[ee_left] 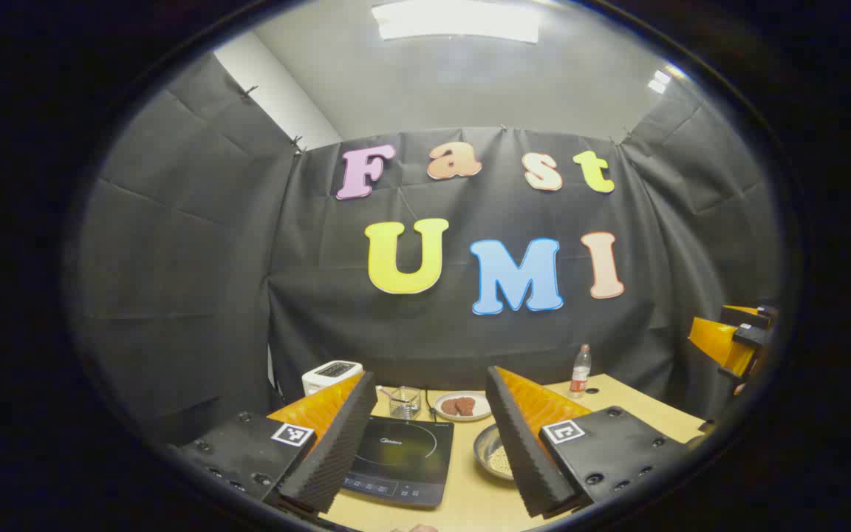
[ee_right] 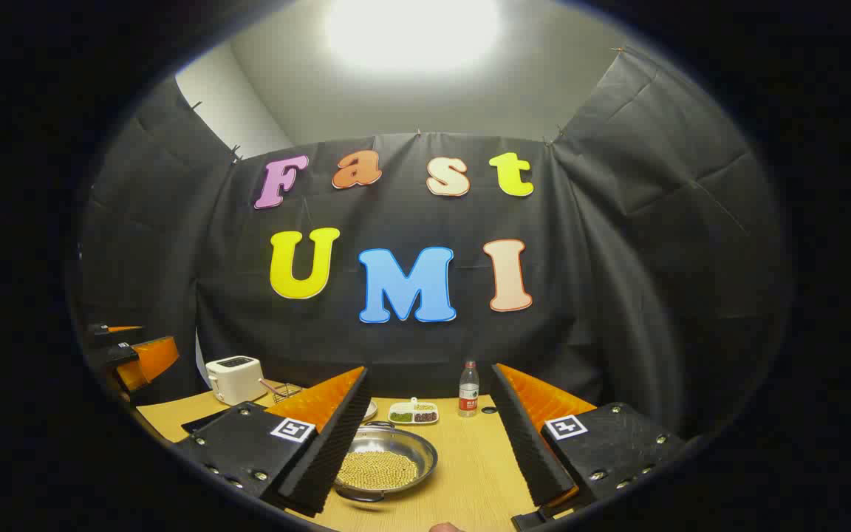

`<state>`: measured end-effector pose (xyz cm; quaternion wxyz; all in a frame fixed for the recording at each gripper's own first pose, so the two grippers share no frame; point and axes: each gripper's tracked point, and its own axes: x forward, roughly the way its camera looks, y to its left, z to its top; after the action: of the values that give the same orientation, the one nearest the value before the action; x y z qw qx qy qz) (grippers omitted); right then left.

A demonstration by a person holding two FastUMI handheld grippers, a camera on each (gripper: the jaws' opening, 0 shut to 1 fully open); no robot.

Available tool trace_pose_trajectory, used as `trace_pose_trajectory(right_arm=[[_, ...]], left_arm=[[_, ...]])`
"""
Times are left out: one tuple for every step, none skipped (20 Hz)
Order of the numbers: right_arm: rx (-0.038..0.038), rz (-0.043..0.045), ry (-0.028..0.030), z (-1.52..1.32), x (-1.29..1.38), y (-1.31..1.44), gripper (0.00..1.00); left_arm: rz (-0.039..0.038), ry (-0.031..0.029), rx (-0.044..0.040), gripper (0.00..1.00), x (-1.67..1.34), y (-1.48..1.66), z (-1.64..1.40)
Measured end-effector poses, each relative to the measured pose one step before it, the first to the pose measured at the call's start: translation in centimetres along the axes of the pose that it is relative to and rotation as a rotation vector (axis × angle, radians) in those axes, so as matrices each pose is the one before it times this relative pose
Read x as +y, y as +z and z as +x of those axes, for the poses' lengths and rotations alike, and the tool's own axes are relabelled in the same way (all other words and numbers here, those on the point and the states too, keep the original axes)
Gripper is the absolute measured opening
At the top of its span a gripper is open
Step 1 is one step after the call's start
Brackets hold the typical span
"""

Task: First push the handle of the pot to place it horizontally, then grasp the pot with both hands and set it on the induction cooktop.

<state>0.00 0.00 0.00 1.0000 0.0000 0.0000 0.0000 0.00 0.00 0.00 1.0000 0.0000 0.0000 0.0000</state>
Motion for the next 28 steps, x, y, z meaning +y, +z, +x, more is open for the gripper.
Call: trace_pose_trajectory(right_arm=[[-0.00128, 0.00199, 0.00110, 0.196, -0.052, 0.099, 0.98], [-0.00038, 0.00076, 0.00151, 0.002, 0.011, -0.050, 0.98], [-0.00041, 0.00000, 0.00016, 0.120, -0.105, -0.008, 0.98], [0.00140, -0.00002, 0.00149, 0.090, -0.034, -0.079, 0.97], [0.00140, 0.00128, 0.00223, 0.091, 0.006, -0.026, 0.97], [0.00151, 0.00075, 0.00098, 0.030, -0.081, -0.089, 0.97], [0.00262, 0.00060, 0.00086, 0.105, -0.096, -0.067, 0.97], [0.00158, 0.00146, 0.00052, 0.010, -0.078, -0.090, 0.98], [0.00132, 0.00157, 0.00265, 0.082, -0.012, 0.062, 0.98], [-0.00078, 0.00017, 0.00163, 0.052, 0.005, -0.032, 0.98], [-0.00091, -0.00039, 0.00153, 0.061, -0.057, 0.079, 0.98], [-0.00235, -0.00068, 0.00092, 0.051, -0.093, 0.044, 0.97], [-0.00232, -0.00056, 0.00119, 0.073, -0.085, 0.092, 0.97], [-0.00086, 0.00038, 0.00193, 0.101, -0.046, -0.003, 0.97], [-0.00048, -0.00023, 0.00111, 0.083, -0.056, 0.071, 0.97], [-0.00058, -0.00031, 0.00081, 0.074, -0.191, -0.046, 0.97], [0.00082, 0.00108, 0.00175, 0.124, -0.064, 0.026, 0.98], [0.00035, 0.00142, 0.00160, 0.067, -0.085, -0.106, 0.98], [0.00107, 0.00015, 0.00308, 0.148, -0.111, 0.030, 0.97], [0.00286, -0.00279, 0.00246, 0.037, -0.003, -0.128, 0.98], [0.00487, -0.00533, -0.00105, 0.145, -0.096, -0.106, 0.98], [0.00529, -0.00561, -0.00164, 0.156, -0.192, -0.208, 0.98], [0.00407, -0.00284, 0.00112, 0.136, -0.024, -0.106, 0.98], [0.00407, -0.00006, 0.00132, 0.103, 0.093, -0.108, 0.98], [0.00585, 0.00064, 0.00284, 0.157, 0.118, -0.028, 0.98], [0.00531, 0.00039, 0.00659, 0.034, 0.200, -0.277, 0.98], [0.00492, -0.00186, -0.00049, 0.104, 0.041, -0.007, 0.98], [0.00294, -0.00071, 0.00132, 0.090, -0.008, -0.127, 0.94]], left_arm=[[-0.00151, -0.00127, 0.00019, 0.94, -0.096, 0.052, 0.125], [-0.00232, -0.00053, -0.00037, 0.96, -0.158, 0.012, 0.016], [-0.00029, 0.00107, 0.00085, 0.96, -0.136, 0.077, 0.119], [0.00060, 0.00127, 0.00064, 0.95, 0.049, -0.103, -0.101], [0.00092, 0.00073, -0.00118, 0.94, -0.052, 0.066, 0.076], [0.00136, 0.00072, -0.00154, 0.94, -0.090, 0.000, -0.003], [0.00144, 0.00058, -0.00125, 0.94, -0.165, 0.098, 0.033], [0.00058, 0.00060, -0.00141, 0.95, -0.108, -0.007, -0.053], [-0.00015, -0.00004, -0.00002, 0.95, -0.149, 0.052, 0.157], [-0.00023, 0.00046, -0.00095, 0.95, -0.155, 0.010, 0.002], [-0.00008, -0.00055, 0.00035, 0.96, -0.163, 0.040, -0.033], [0.00095, 0.00039, -0.00004, 0.96, -0.157, 0.035, 0.122], [0.00200, 0.00039, -0.00217, 0.96, -0.162, 0.080, -0.056], [0.00127, 0.00112, -0.00136, 0.97, -0.121, -0.011, 0.010], [0.00007, -0.00012, -0.00214, 0.97, -0.258, 0.101, 0.044], [0.00043, 0.00137, -0.00136, 0.99, -0.114, 0.005, 0.019], [-0.00046, 0.00053, -0.00064, 0.96, -0.199, 0.085, -0.078], [-0.00002, 0.00102, 0.00040, 0.94, -0.134, -0.114, 0.030], [-0.00024, 0.00137, 0.00013, 0.95, -0.195, 0.063, 0.028], [-0.00091, 0.00027, 0.00099, 0.96, -0.061, -0.011, 0.081], [0.00011, 0.00027, -0.00049, 0.97, -0.130, 0.082, 0.067], [0.00146, 0.00037, 0.00051, 0.96, -0.072, -0.103, -0.019], [0.00232, -0.00008, -0.00092, 0.94, -0.040, 0.144, -0.004], [0.00113, 0.00292, -0.00054, 0.94, 0.155, -0.040, 0.165], [-0.00044, 0.00235, 0.00061, 0.94, 0.018, -0.044, 0.121], [-0.00164, 0.00406, 0.00080, 0.94, 0.145, -0.107, 0.052], [-0.00282, 0.00272, 0.00152, 0.94, 0.079, 0.074, -0.005], [-0.00178, 0.00182, -0.00006, 0.94, 0.040, -0.002, 0.128]])
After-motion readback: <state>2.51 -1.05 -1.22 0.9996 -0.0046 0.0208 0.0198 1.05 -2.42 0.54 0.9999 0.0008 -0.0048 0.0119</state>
